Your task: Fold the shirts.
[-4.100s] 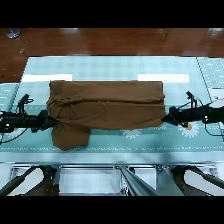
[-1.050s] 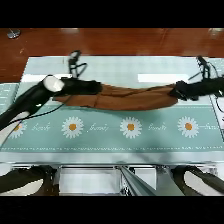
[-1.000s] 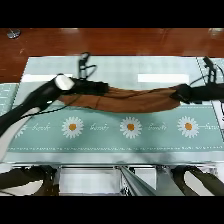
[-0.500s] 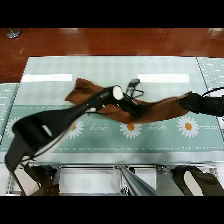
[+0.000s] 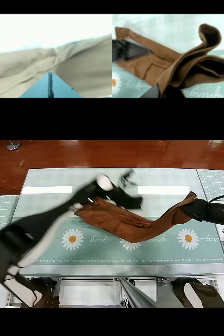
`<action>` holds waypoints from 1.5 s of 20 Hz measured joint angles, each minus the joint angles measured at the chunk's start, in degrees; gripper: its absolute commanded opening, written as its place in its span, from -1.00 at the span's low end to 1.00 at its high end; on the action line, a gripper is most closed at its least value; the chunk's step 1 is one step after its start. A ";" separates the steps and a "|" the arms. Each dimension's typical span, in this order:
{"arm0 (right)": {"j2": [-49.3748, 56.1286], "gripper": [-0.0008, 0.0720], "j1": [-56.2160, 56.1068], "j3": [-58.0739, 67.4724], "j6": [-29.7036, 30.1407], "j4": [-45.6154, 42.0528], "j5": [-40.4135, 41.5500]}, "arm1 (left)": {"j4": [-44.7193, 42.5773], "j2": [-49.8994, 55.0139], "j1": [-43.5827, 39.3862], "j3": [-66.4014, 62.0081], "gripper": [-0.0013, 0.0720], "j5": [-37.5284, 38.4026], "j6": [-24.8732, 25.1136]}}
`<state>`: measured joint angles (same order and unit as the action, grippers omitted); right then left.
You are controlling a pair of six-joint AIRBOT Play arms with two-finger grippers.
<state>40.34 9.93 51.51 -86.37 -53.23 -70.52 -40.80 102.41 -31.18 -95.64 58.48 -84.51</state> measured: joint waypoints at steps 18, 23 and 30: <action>71.14 0.75 -42.05 59.14 -6.43 5.14 7.43 | -4.66 -73.07 37.70 65.88 -0.92 -3.58 3.93; 76.48 0.74 -39.23 64.54 -7.39 9.42 3.82 | -1.51 -75.17 37.88 72.81 -0.92 -7.54 4.09; 55.60 0.74 -23.67 54.99 -6.27 -10.32 -15.89 | -0.68 -74.12 37.92 74.36 -0.92 -8.48 4.33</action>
<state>95.94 -13.74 106.50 -92.64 -63.55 -86.41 -41.47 28.29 6.74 -21.28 50.00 -80.18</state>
